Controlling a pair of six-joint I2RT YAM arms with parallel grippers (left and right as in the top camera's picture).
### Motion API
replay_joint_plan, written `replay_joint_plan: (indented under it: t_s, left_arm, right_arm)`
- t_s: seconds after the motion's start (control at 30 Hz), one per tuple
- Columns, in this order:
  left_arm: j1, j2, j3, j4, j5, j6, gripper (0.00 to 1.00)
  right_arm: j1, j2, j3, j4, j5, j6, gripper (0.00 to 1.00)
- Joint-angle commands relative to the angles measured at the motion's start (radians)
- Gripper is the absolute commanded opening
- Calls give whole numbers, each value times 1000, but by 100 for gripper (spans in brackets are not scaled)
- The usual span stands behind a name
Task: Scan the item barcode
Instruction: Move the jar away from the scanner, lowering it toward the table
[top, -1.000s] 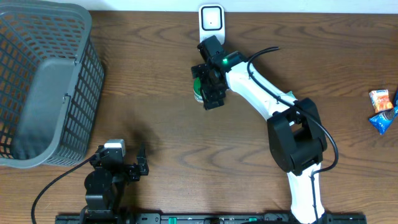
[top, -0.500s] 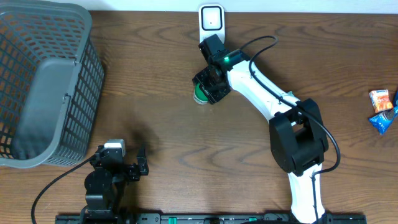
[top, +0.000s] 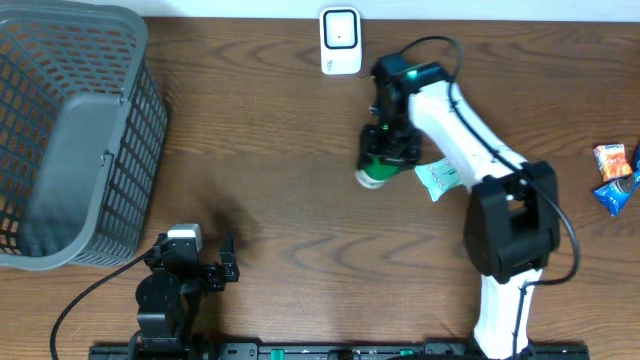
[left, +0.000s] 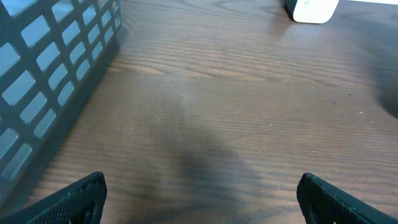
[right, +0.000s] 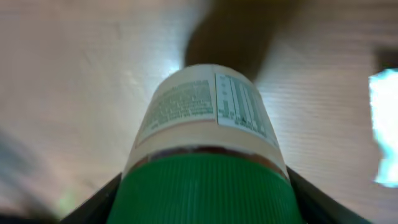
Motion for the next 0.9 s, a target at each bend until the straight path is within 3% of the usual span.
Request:
replay_joint_plan:
  t_s: [0.0, 0.33, 0.87]
  left_arm:
    - [5, -2, -15, 1, -8, 18, 98]
    - [5, -2, -15, 1, -8, 18, 98]
    - [5, -2, -15, 1, -8, 18, 98]
  right_arm:
    - [-3, -46, 1, -65, 38, -356, 65]
    - [24, -46, 1, -80, 275, -385, 64]
    - [85, -46, 1, 63, 351, -560, 72]
